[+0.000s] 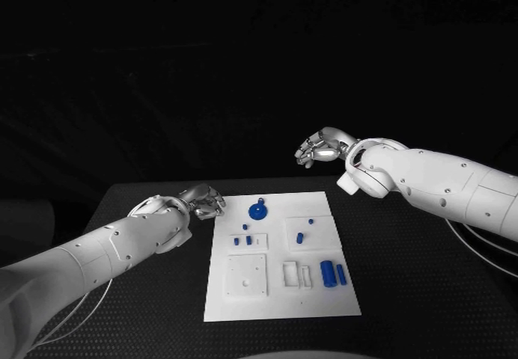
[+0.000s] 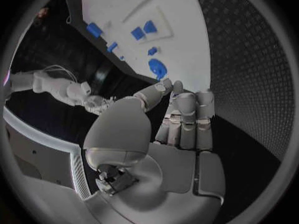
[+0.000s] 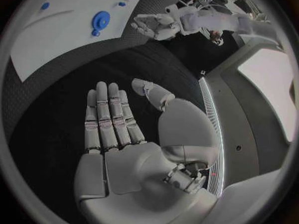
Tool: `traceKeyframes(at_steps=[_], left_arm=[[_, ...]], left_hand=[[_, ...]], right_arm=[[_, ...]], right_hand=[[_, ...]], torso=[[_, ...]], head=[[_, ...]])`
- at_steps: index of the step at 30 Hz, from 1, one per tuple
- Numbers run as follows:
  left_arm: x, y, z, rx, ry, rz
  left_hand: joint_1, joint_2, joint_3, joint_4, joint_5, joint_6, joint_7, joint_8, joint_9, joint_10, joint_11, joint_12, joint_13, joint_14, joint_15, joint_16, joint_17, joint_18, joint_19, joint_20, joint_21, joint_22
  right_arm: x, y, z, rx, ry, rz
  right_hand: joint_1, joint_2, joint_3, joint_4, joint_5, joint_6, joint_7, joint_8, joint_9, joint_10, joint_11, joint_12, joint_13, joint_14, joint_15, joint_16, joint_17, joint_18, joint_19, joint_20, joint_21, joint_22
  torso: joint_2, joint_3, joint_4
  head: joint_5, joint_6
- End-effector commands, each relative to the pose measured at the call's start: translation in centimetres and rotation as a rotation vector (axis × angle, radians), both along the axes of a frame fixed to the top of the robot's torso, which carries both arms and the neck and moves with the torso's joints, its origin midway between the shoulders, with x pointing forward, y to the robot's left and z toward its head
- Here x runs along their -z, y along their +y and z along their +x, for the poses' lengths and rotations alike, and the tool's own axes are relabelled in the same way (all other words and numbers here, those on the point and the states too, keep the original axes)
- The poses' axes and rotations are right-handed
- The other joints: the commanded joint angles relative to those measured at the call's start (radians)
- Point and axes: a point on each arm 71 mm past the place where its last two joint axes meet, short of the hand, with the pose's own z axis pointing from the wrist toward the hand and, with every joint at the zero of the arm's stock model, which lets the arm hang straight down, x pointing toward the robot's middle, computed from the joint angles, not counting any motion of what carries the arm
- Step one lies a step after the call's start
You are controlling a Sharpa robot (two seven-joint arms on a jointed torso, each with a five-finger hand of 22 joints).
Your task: Assemble the parts on the task board
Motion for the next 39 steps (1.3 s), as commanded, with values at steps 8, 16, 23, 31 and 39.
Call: traceKeyframes(at_steps=[8,16,23,31,39], left_arm=[[-4.5,2.6,-0.3,-0.117,0.095,-0.513],[-5.5,3.4,-2.6,-0.112,0.156,-0.728],[-6.1,3.6,-3.9,-0.119,0.167,-0.798],[-6.3,2.1,-4.4,-0.119,0.187,-0.838],[-6.2,1.9,-4.4,-0.136,0.196,-0.863]], left_hand=[[-0.075,-0.017,-0.037,0.012,0.000,0.021,-0.010,0.032,0.012,0.039,-0.004,0.031,0.015,-0.081,-0.004,-0.129,-0.061,0.064,-0.085,0.019,-0.080,-0.019],[-0.109,-0.006,-0.050,-0.012,0.002,0.020,-0.015,0.064,0.024,-0.001,0.019,0.057,0.031,-0.204,0.070,-0.480,-0.195,-0.006,-0.234,0.069,-0.287,-0.125],[-0.102,-0.001,-0.053,-0.021,0.003,0.010,-0.016,0.066,0.021,-0.040,0.032,0.033,0.018,-0.222,0.101,-0.599,-0.207,-0.007,-0.264,0.097,-0.332,-0.137],[-0.101,-0.002,-0.059,-0.019,0.003,-0.002,-0.007,0.064,0.016,-0.048,0.041,0.024,0.012,-0.228,0.112,-0.652,-0.197,-0.001,-0.268,0.108,-0.343,-0.132],[-0.102,0.000,-0.062,-0.018,0.003,-0.005,-0.005,0.065,0.014,-0.051,0.045,0.022,0.010,-0.232,0.117,-0.671,-0.190,0.002,-0.270,0.114,-0.348,-0.129]], right_arm=[[1.2,0.1,-1.3,-0.153,-0.154,-0.388],[4.0,0.2,-3.4,-0.247,-0.197,-0.650],[6.2,1.2,-4.8,-0.292,-0.203,-0.740],[8.4,1.0,-5.9,-0.302,-0.181,-0.814],[9.5,0.3,-6.2,-0.296,-0.164,-0.843]], right_hand=[[0.041,-0.008,0.007,-0.001,-0.128,0.044,-0.018,0.019,0.004,0.079,-0.022,-0.041,0.013,0.177,-0.088,0.097,0.053,0.053,0.181,-0.030,0.094,0.022],[0.047,-0.033,0.011,0.000,-0.194,0.056,-0.022,0.017,-0.001,0.117,-0.029,-0.101,0.023,0.248,-0.112,0.120,0.086,0.053,0.253,-0.059,0.127,0.021],[0.068,-0.122,0.138,0.065,-0.336,0.052,-0.019,0.006,-0.013,0.120,-0.021,-0.162,0.025,0.261,-0.108,0.102,0.094,0.053,0.267,-0.062,0.123,0.019],[0.062,-0.156,0.150,0.066,-0.357,0.042,-0.021,-0.001,-0.023,0.096,-0.009,-0.215,0.020,0.268,-0.099,0.094,0.102,0.053,0.269,-0.064,0.126,0.021],[0.061,-0.174,0.152,0.061,-0.361,0.034,-0.017,-0.006,-0.028,0.090,-0.004,-0.239,0.017,0.266,-0.095,0.089,0.106,0.053,0.265,-0.063,0.125,0.022]], torso=[[-0.013,-0.0042,0.0074],[-0.037,-0.0162,0.0158],[-0.054,-0.0229,0.0199],[-0.064,-0.0326,0.0322],[-0.066,-0.0439,0.0445]], head=[[-0.033,0.006],[-0.078,-0.009],[-0.081,-0.010],[-0.090,-0.014],[-0.088,-0.008]])
